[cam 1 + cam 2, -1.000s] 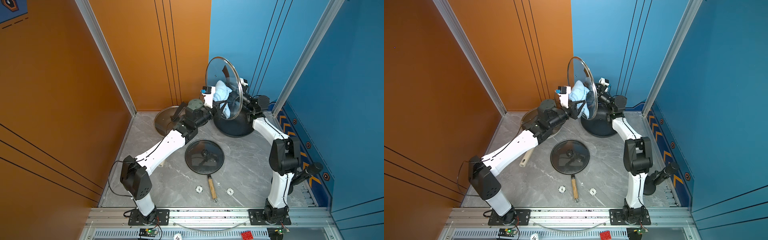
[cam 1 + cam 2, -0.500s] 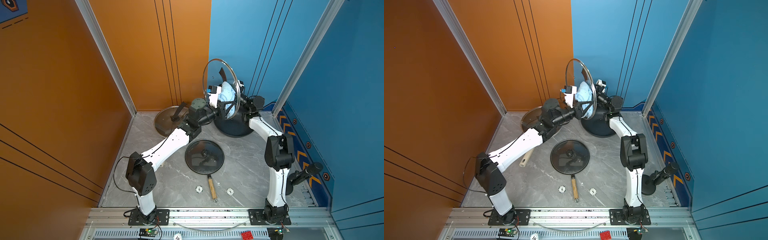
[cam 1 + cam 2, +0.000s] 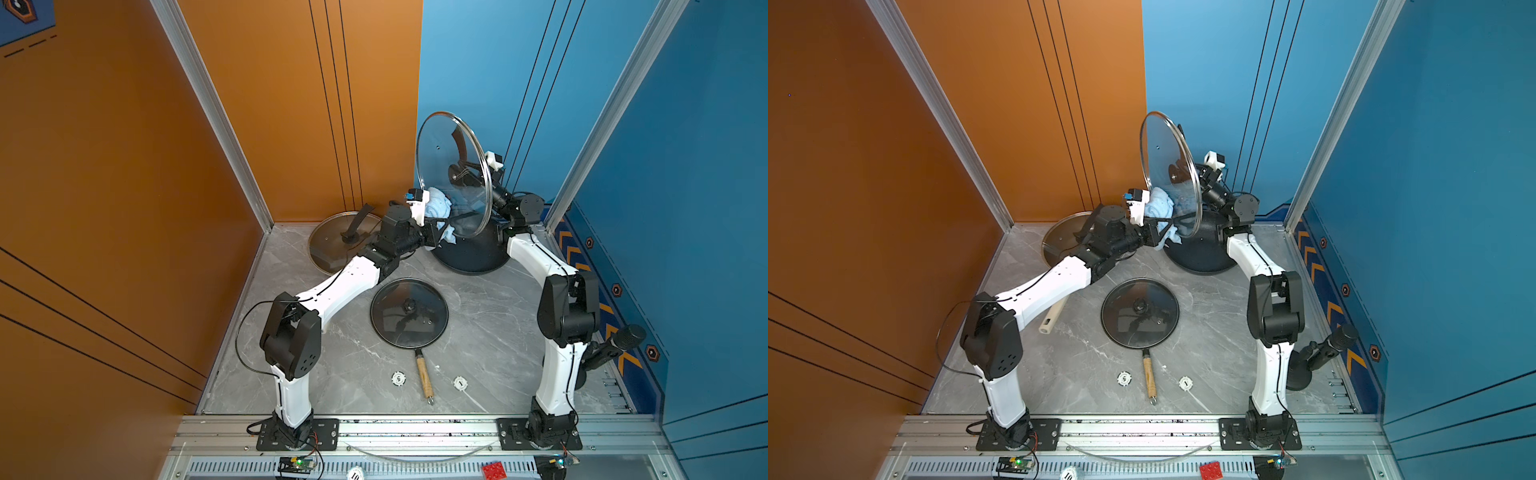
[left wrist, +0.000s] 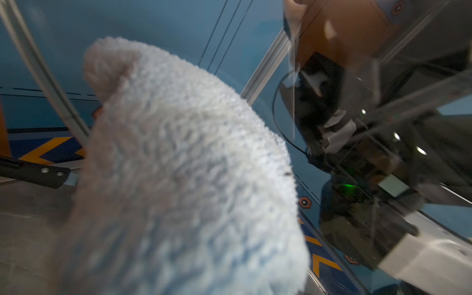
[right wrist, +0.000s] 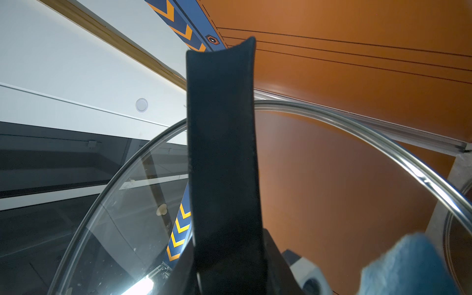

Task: Wipe the pot lid with a cloth
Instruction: Wipe the pot lid.

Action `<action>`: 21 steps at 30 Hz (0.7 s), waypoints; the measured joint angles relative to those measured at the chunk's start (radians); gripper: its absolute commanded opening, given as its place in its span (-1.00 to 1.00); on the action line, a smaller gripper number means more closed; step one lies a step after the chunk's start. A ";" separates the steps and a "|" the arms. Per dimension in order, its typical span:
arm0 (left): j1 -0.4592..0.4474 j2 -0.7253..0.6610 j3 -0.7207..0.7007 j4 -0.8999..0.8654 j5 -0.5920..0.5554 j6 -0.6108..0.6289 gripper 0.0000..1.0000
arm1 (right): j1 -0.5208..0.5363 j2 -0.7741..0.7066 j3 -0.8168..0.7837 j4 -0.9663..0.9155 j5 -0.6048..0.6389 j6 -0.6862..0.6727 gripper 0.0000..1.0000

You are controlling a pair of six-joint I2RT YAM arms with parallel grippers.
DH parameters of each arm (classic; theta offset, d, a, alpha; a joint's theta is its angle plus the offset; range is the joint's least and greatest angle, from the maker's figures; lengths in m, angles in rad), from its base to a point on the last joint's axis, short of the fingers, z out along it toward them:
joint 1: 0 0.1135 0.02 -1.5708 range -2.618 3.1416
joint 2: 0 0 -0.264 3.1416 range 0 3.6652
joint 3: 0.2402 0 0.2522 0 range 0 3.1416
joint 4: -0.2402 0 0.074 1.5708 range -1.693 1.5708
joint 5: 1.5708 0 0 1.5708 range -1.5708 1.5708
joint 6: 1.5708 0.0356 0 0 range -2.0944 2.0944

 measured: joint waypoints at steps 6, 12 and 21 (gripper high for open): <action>0.051 0.004 0.026 -0.015 -0.129 -0.051 -0.63 | 0.006 -0.078 -0.072 -0.061 -0.023 -0.021 -0.75; 0.037 -0.004 0.059 -0.107 -0.201 0.004 -0.60 | 0.013 -0.101 -0.071 -0.094 -0.034 -0.037 -0.75; -0.031 -0.086 0.188 -0.139 -0.218 0.122 -0.56 | 0.064 -0.042 0.024 -0.119 -0.038 -0.055 -0.75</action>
